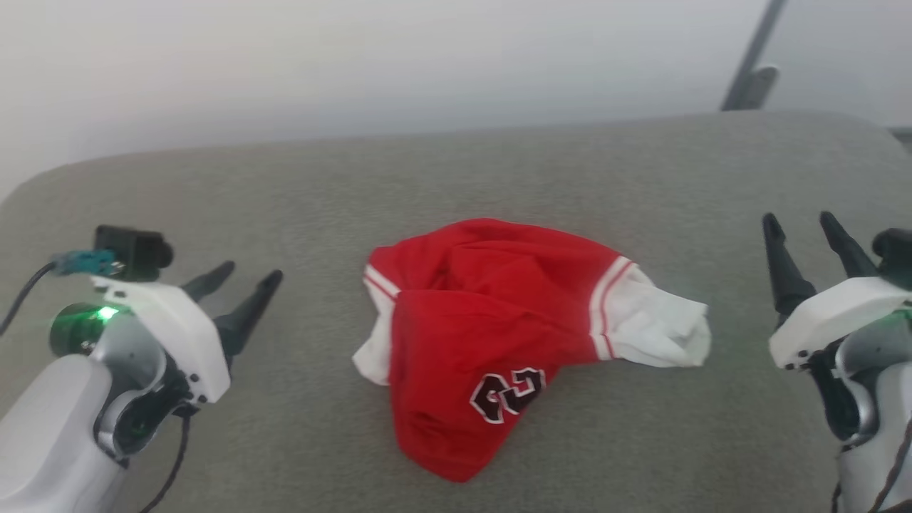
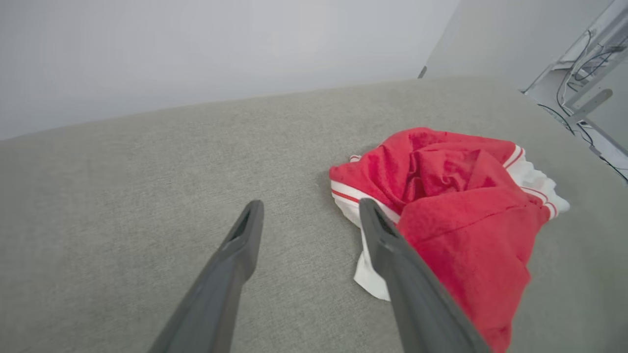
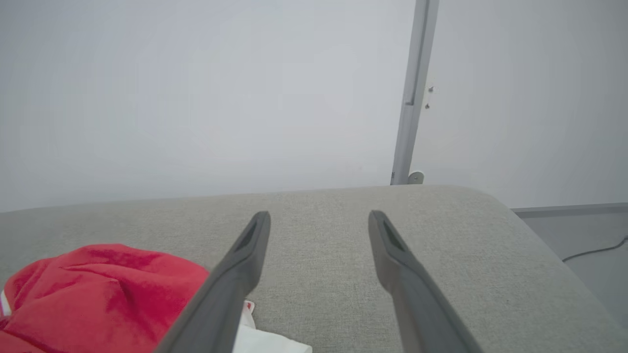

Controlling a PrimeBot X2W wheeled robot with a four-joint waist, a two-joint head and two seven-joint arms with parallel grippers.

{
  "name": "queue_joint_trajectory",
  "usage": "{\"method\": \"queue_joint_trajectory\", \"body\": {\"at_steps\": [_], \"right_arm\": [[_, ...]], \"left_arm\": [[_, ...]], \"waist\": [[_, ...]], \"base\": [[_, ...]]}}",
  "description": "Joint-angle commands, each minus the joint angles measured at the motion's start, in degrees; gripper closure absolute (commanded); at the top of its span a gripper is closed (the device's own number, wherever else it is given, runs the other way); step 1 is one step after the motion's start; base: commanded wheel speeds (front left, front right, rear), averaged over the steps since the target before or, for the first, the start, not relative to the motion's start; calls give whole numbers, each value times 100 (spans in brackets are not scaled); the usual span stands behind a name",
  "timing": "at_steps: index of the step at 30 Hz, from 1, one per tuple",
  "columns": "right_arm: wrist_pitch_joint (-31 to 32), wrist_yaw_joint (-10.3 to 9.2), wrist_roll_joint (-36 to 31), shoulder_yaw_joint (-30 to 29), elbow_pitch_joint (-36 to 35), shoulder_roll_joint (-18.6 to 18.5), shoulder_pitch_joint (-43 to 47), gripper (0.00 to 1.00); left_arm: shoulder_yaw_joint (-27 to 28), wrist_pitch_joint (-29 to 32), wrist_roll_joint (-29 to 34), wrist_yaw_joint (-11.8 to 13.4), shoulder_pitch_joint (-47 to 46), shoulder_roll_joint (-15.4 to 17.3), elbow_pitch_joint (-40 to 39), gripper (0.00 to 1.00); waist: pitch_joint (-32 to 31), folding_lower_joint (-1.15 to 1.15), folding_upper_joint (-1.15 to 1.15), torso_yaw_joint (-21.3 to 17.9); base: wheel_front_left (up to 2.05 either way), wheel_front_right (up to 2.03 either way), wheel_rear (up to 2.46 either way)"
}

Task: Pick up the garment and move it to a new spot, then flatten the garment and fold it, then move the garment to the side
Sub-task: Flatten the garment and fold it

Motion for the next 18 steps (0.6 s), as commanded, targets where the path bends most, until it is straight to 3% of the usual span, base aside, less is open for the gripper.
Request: {"method": "queue_joint_trajectory", "body": {"at_steps": [1,8,18], "right_arm": [[-264,2,-48,71,-95,53,105,0],[-675,2,-78,75,-123,263,234,0],[-811,2,-96,-39,-234,393,294,0]], "left_arm": [[-142,232,-73,-33,-167,6,-3,0],[-645,1293,-399,-34,-530,-45,262,0],[-1278,2313,-551,-34,-840,-130,786,0]], "waist": [[39,0,0,-260],[166,0,0,-604],[354,0,0,-829]], "base": [[0,0,0],[0,0,0],[0,0,0]]}}
